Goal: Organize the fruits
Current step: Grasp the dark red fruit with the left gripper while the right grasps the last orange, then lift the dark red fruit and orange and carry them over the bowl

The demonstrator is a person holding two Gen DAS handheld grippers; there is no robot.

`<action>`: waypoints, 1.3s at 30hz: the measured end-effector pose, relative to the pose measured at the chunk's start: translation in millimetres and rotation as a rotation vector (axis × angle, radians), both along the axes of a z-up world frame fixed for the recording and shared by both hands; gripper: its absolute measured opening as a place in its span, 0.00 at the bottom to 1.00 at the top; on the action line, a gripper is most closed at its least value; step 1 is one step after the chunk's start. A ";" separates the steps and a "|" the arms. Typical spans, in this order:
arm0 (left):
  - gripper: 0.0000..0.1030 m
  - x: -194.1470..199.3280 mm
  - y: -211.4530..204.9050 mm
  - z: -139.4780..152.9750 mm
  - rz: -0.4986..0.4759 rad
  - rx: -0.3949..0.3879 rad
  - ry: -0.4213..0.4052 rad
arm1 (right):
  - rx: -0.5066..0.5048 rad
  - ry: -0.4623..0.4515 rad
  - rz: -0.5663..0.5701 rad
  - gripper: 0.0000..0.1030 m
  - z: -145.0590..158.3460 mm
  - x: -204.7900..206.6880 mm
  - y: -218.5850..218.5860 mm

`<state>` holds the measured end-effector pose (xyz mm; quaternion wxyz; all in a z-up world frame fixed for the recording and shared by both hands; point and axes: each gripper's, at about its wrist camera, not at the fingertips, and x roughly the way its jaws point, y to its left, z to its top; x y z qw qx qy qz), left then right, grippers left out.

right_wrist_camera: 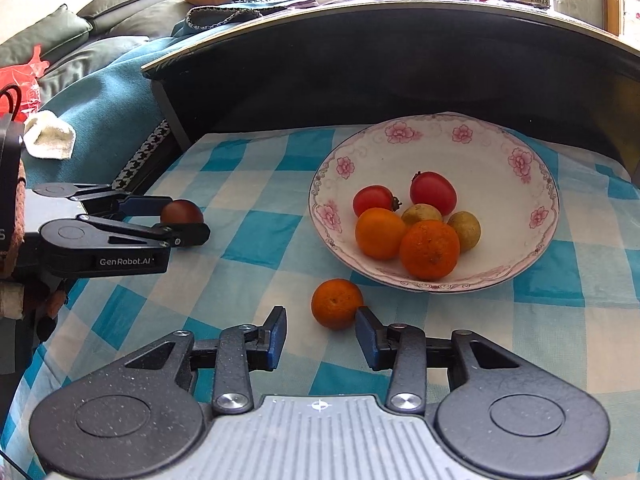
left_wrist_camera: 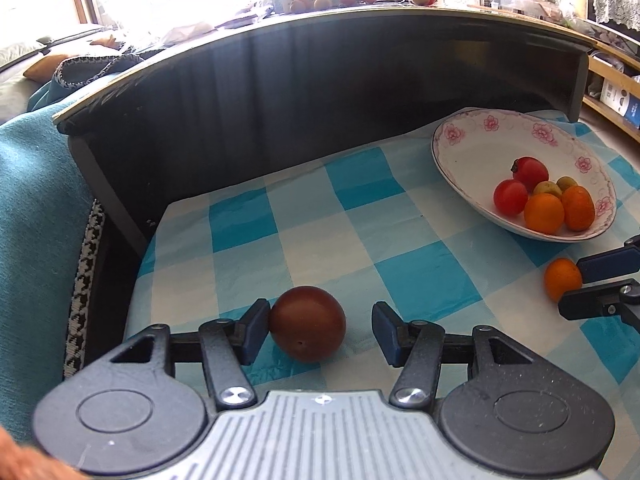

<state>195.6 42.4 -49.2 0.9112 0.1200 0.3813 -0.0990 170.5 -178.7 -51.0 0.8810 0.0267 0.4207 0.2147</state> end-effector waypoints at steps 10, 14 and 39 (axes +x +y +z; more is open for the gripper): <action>0.59 3.9 2.4 -4.7 0.011 0.017 -0.011 | -0.020 -0.013 -0.009 0.34 -8.8 8.0 5.3; 0.54 6.9 7.5 -6.7 0.035 0.010 -0.003 | -0.021 -0.017 -0.014 0.33 -9.4 9.4 6.2; 0.47 -53.7 -59.2 8.4 -0.267 -0.114 0.175 | -0.102 0.061 -0.036 0.22 10.9 -30.6 -14.4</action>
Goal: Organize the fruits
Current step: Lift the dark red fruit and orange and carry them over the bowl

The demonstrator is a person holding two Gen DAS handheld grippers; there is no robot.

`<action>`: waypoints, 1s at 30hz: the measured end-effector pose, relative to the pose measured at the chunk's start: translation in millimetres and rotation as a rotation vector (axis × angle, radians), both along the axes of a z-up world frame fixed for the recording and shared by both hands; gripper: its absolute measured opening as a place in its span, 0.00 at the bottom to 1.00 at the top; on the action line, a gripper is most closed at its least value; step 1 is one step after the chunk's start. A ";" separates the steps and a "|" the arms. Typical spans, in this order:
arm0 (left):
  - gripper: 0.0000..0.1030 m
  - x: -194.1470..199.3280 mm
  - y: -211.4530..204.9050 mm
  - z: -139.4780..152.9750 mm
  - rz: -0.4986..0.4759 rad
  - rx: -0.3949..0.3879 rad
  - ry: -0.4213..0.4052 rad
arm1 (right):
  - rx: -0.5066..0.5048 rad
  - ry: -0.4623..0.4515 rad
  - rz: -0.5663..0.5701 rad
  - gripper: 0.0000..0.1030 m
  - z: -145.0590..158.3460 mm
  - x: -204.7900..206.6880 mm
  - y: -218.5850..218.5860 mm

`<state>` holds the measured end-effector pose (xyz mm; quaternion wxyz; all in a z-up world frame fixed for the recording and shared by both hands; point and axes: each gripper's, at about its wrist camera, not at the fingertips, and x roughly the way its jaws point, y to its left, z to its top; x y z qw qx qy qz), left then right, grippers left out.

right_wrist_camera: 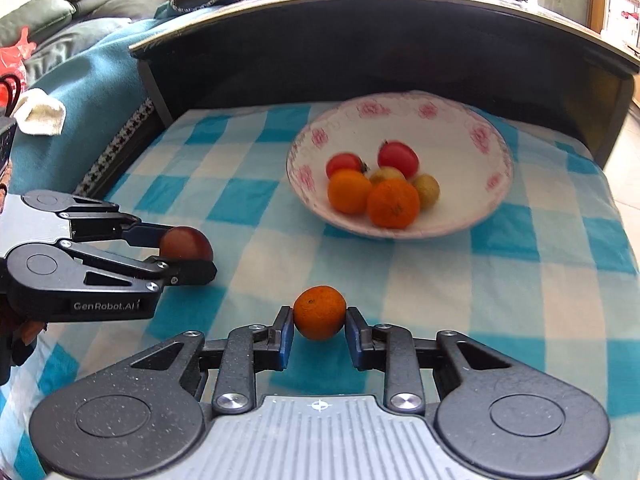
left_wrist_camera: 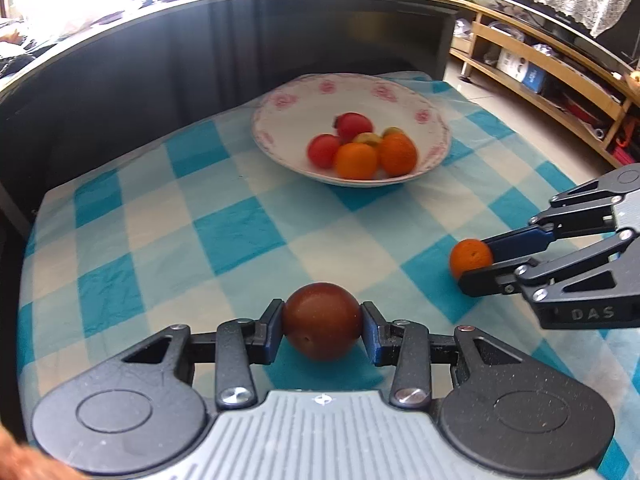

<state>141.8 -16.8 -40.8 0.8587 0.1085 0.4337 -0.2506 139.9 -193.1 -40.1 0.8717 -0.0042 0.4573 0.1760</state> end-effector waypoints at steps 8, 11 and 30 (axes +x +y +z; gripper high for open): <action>0.47 -5.7 -7.7 -3.2 -0.031 0.027 -0.012 | -0.046 0.000 0.011 0.23 -5.8 -15.7 0.6; 0.47 -6.7 -7.9 -4.0 -0.042 0.034 -0.021 | -0.048 -0.006 0.019 0.25 -6.4 -12.2 1.3; 0.48 -6.4 -3.3 -8.6 -0.028 0.053 0.013 | -0.037 -0.012 0.027 0.25 -7.3 -11.4 1.9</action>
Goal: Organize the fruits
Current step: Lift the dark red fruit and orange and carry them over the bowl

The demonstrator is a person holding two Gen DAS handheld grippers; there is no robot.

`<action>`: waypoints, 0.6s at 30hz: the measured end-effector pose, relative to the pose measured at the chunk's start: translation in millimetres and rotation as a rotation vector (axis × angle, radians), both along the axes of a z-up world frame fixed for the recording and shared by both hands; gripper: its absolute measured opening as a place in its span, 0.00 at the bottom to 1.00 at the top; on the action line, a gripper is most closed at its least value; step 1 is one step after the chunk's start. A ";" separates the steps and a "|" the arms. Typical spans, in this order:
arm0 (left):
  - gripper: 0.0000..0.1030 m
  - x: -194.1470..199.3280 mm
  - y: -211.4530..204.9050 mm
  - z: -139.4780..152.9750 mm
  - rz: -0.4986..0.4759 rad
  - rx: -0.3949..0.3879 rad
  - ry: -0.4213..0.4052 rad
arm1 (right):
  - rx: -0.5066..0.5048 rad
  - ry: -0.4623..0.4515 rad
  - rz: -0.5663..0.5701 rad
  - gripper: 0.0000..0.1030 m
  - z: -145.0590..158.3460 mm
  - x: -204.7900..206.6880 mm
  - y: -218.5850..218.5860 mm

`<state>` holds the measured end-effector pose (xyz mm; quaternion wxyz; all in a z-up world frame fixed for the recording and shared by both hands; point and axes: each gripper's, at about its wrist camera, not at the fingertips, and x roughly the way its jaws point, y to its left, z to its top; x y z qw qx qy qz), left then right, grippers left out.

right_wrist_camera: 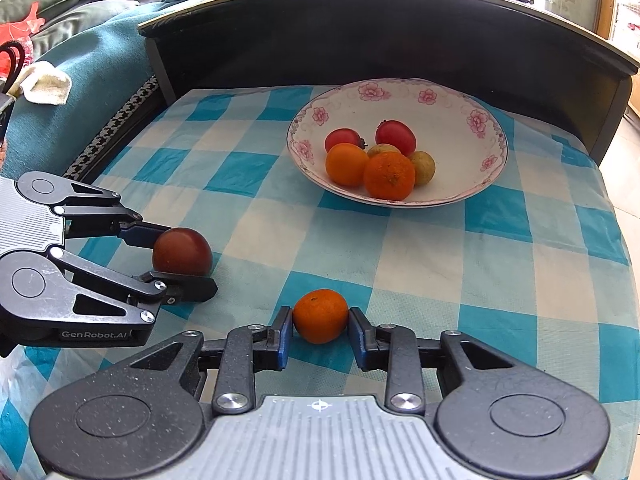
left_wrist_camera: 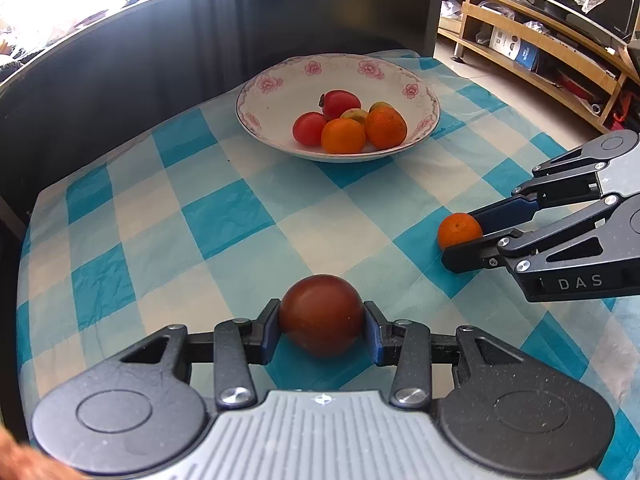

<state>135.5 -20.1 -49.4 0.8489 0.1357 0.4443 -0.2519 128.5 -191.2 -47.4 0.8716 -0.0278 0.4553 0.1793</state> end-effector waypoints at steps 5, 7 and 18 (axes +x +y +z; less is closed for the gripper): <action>0.48 -0.1 1.1 0.8 0.004 0.002 0.013 | -0.001 0.000 0.000 0.25 -0.2 -0.3 0.3; 0.48 -0.5 1.0 1.0 0.003 0.004 0.015 | -0.006 0.001 0.004 0.25 -0.5 -0.3 0.9; 0.47 0.6 0.0 4.5 0.002 0.007 0.020 | -0.020 0.006 0.013 0.24 -1.9 -1.1 2.5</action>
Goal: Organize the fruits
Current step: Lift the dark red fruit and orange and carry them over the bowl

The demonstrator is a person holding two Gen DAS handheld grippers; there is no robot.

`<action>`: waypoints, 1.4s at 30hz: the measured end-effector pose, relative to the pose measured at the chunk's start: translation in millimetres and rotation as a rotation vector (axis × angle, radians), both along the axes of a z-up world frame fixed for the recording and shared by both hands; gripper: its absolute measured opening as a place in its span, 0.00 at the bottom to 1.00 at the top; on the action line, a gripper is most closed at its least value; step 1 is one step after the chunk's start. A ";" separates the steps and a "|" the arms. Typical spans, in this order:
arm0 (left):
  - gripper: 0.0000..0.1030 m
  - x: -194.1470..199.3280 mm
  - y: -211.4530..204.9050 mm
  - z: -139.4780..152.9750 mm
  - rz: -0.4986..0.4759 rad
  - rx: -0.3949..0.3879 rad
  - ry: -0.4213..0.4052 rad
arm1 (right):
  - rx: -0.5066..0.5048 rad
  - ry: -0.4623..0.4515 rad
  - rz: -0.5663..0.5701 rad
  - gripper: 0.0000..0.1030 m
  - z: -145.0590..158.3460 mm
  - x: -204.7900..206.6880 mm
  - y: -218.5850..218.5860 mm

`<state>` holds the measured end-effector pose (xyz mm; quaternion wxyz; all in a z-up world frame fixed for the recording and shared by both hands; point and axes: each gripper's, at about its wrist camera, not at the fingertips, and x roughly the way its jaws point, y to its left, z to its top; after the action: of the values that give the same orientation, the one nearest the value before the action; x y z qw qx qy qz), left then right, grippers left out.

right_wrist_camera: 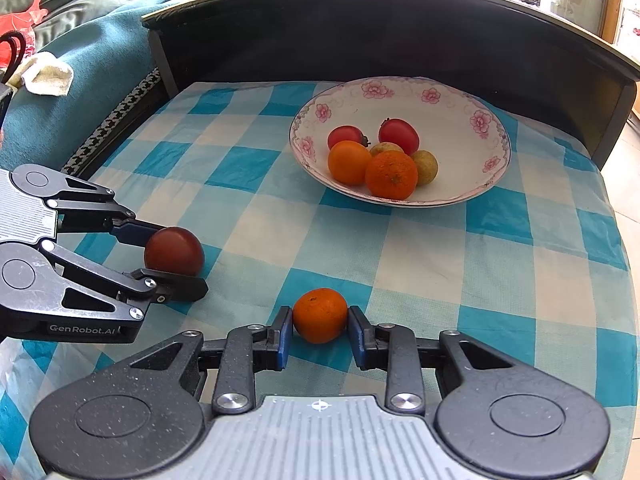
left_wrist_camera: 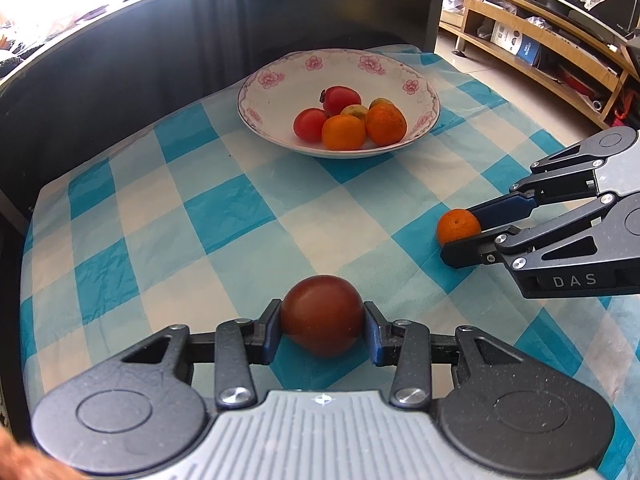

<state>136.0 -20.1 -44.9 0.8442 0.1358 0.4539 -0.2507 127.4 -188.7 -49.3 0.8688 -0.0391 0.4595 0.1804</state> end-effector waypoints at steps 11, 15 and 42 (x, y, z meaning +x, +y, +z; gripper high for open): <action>0.47 8.5 -11.8 18.2 0.005 -0.042 -0.043 | 0.034 -0.032 -0.010 0.23 11.8 0.4 -5.1; 0.47 18.1 -19.0 27.4 0.019 -0.057 -0.074 | 0.046 -0.053 -0.018 0.23 18.7 2.3 -7.0; 0.47 112.2 -66.8 32.8 0.057 -0.075 -0.211 | 0.091 -0.178 -0.140 0.24 39.4 85.1 -42.3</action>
<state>248.3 -87.0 -12.1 0.8985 0.1167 0.3567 -0.2276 212.4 -231.0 -9.8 0.9176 0.0168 0.3733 0.1356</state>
